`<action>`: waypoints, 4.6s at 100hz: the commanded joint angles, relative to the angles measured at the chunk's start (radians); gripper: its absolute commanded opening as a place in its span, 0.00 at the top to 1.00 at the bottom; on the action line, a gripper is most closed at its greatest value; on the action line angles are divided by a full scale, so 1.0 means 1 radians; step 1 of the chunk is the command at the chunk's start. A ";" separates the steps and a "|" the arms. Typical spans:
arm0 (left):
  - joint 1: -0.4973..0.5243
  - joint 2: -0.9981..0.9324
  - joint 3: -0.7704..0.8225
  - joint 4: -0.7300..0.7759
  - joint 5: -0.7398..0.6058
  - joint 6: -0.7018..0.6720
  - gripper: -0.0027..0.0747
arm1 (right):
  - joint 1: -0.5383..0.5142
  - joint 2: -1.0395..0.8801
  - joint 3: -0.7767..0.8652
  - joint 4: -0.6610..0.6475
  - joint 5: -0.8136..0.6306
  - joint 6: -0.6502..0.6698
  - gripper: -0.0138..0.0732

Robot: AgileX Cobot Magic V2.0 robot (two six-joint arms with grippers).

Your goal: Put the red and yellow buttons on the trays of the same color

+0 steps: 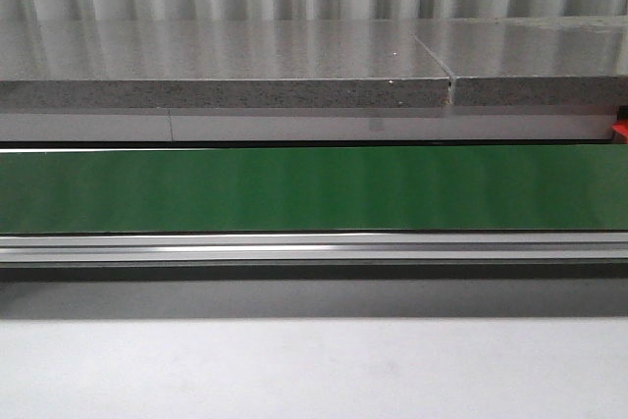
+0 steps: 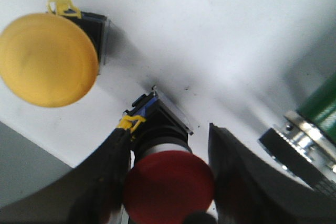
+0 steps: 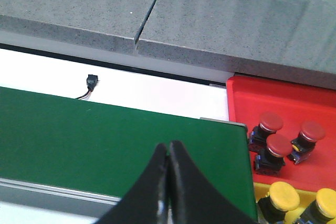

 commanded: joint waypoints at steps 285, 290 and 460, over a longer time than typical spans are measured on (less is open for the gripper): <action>0.059 -0.062 -0.293 0.047 0.286 0.050 0.26 | -0.001 0.006 -0.025 -0.006 -0.069 -0.009 0.92; 0.064 -0.041 -0.293 0.047 0.286 0.050 0.26 | -0.001 0.006 -0.025 -0.006 -0.069 -0.009 0.92; 0.108 0.094 -0.370 0.041 0.196 0.069 0.66 | -0.001 0.006 -0.025 -0.006 -0.069 -0.009 0.92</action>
